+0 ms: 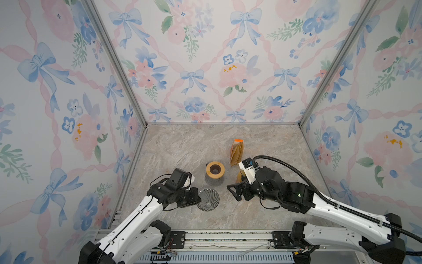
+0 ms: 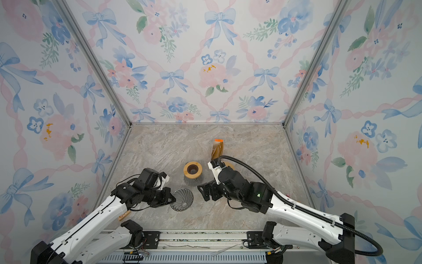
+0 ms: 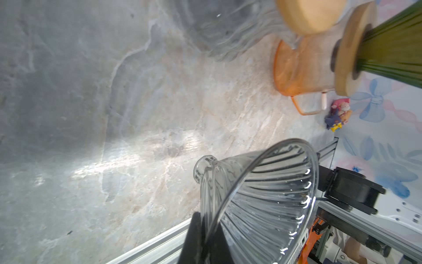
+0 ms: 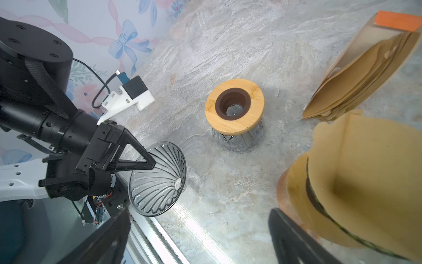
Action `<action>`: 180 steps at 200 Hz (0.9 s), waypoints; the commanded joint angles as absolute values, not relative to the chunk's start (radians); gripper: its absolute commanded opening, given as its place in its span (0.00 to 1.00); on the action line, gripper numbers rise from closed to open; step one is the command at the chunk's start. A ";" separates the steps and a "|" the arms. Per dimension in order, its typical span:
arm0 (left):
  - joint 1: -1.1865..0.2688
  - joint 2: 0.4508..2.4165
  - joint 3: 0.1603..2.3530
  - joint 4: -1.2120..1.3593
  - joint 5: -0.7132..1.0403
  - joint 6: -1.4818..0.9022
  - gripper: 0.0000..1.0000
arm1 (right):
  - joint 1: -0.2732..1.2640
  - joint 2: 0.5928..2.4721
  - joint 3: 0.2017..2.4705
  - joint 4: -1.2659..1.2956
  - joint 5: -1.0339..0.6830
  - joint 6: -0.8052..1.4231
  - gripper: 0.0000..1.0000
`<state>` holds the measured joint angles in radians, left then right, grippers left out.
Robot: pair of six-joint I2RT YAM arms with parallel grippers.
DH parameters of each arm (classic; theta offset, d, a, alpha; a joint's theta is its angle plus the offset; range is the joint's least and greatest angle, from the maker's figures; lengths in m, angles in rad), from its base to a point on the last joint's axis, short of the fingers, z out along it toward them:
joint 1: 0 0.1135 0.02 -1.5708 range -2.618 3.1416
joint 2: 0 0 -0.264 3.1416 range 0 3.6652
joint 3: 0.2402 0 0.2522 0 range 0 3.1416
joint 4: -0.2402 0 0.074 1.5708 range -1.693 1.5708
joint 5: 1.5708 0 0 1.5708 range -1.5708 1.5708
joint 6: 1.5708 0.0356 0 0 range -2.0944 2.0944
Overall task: Place the coffee filter in the dripper
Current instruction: 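Lift the ribbed glass dripper with the left gripper toward the bamboo ring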
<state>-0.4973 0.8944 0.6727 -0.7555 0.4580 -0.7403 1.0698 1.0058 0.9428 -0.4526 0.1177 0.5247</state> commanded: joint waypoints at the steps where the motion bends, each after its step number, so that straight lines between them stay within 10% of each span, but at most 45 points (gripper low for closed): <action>1: -0.502 0.909 0.776 -0.732 0.526 -0.710 0.05 | 1.049 0.967 0.930 -0.445 0.146 0.544 0.96; 180: -0.479 1.448 1.307 -0.740 0.352 -0.592 0.08 | 0.968 0.810 0.962 -0.573 0.192 0.465 0.96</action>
